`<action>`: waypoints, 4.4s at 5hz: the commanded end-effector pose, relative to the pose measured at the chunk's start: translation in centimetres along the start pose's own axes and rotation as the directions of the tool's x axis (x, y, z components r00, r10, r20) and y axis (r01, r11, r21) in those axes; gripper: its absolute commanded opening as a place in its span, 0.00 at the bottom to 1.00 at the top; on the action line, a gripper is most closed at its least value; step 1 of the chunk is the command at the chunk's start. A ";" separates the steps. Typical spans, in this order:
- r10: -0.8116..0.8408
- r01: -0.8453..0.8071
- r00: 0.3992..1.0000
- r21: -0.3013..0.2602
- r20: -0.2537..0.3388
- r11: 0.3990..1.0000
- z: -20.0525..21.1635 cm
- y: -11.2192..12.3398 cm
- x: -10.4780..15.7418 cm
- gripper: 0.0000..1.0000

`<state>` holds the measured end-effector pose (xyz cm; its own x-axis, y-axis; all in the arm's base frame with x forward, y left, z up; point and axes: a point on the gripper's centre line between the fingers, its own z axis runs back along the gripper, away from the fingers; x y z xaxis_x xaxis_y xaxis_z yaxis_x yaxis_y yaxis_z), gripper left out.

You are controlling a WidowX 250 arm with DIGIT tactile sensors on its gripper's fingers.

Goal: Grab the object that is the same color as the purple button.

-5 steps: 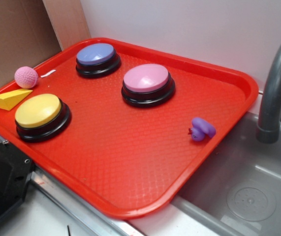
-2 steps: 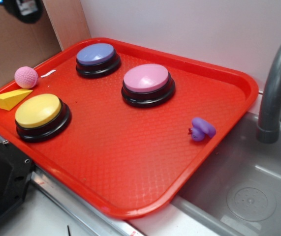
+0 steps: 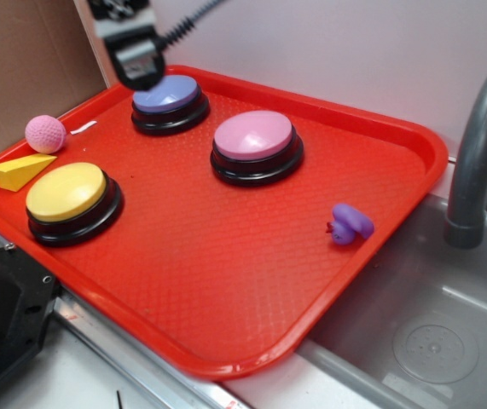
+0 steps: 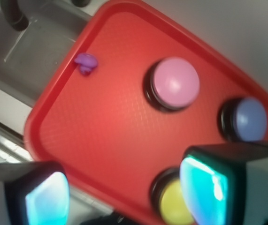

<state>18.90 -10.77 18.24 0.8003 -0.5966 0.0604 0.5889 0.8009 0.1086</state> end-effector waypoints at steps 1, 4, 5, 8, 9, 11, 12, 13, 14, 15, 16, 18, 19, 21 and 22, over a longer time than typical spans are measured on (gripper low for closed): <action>-0.209 0.216 0.970 -0.051 0.127 0.975 -2.9 0.8 2.7 1.00; -0.297 0.306 0.951 -0.116 0.089 0.945 -5.2 1.0 3.2 1.00; -0.297 0.306 0.951 -0.116 0.089 0.945 -5.2 1.0 3.2 1.00; -0.467 0.471 0.881 -0.030 0.078 0.882 -7.9 -0.8 4.7 1.00; -0.518 0.523 0.847 -0.014 0.115 0.852 -9.2 -1.3 5.5 1.00; -0.586 0.590 0.804 -0.018 0.102 0.807 -11.3 -2.0 7.0 1.00; -0.614 0.620 0.782 -0.029 0.104 0.784 -12.2 -2.7 7.8 1.00; -0.638 0.644 0.763 -0.038 0.106 0.764 -12.9 -3.3 8.7 1.00; -0.650 0.657 0.753 -0.050 0.100 0.752 -13.4 -3.8 9.2 1.00; -0.676 0.680 0.733 -0.072 0.077 0.730 -14.2 -4.7 9.6 1.00; -0.692 0.695 0.719 -0.075 0.061 0.715 -14.4 -5.4 9.6 0.86; -0.684 0.686 0.727 -0.053 0.052 0.725 -13.7 -5.8 9.2 0.00; -0.575 0.576 0.817 -0.079 0.037 0.814 -11.1 -4.9 8.0 0.00; -0.155 0.159 0.983 -0.038 0.099 0.986 -3.2 -4.0 2.8 0.00; 0.080 -0.077 0.996 -0.070 0.048 0.995 -1.2 -4.1 1.0 0.00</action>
<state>18.20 -13.21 15.79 0.8510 -0.5200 0.0729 0.5192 0.8541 0.0309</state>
